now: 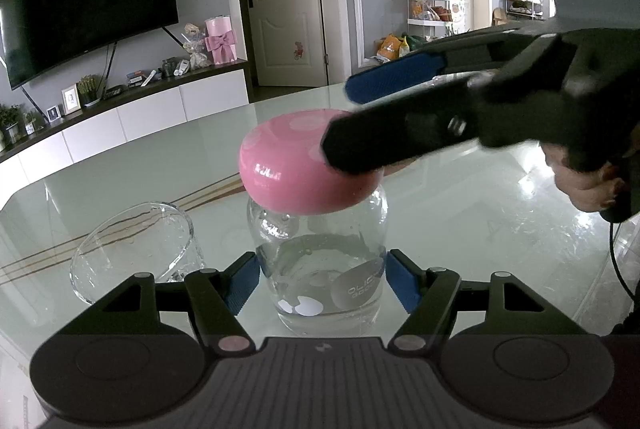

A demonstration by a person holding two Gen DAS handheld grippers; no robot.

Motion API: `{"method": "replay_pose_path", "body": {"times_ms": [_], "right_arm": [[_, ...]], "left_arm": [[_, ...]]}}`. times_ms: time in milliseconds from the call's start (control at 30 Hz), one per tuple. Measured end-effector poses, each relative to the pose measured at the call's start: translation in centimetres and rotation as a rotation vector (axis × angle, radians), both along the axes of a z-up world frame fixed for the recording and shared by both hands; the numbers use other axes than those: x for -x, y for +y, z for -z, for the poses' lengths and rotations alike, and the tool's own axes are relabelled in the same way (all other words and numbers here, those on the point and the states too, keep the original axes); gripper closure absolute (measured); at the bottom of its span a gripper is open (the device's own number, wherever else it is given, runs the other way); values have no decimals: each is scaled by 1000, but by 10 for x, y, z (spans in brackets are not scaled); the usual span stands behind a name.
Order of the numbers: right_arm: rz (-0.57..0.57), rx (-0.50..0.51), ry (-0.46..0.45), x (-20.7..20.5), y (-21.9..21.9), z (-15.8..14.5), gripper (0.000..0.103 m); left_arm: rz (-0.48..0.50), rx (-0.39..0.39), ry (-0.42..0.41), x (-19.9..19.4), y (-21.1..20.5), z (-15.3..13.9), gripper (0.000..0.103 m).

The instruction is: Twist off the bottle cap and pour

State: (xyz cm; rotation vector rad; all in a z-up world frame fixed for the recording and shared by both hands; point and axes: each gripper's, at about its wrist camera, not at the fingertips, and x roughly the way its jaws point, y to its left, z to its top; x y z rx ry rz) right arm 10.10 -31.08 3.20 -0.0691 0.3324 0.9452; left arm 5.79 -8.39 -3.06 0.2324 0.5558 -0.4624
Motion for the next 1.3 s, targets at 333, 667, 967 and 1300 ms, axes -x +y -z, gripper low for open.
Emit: {"method": "replay_pose_path", "body": {"times_ms": [333, 667, 967, 1300], "right_arm": [[205, 56, -59, 36, 38, 0, 10], [343, 118, -48, 33, 64, 15, 20], [368, 127, -39, 38, 68, 17, 21], [373, 146, -50, 41, 75, 18, 28]], "left_arm": [[0, -1, -1, 0, 0, 1, 30], [-1, -1, -1, 0, 2, 2, 30], [-1, -1, -2, 0, 2, 3, 30], [-1, -1, -3, -1, 2, 4, 30]]}}
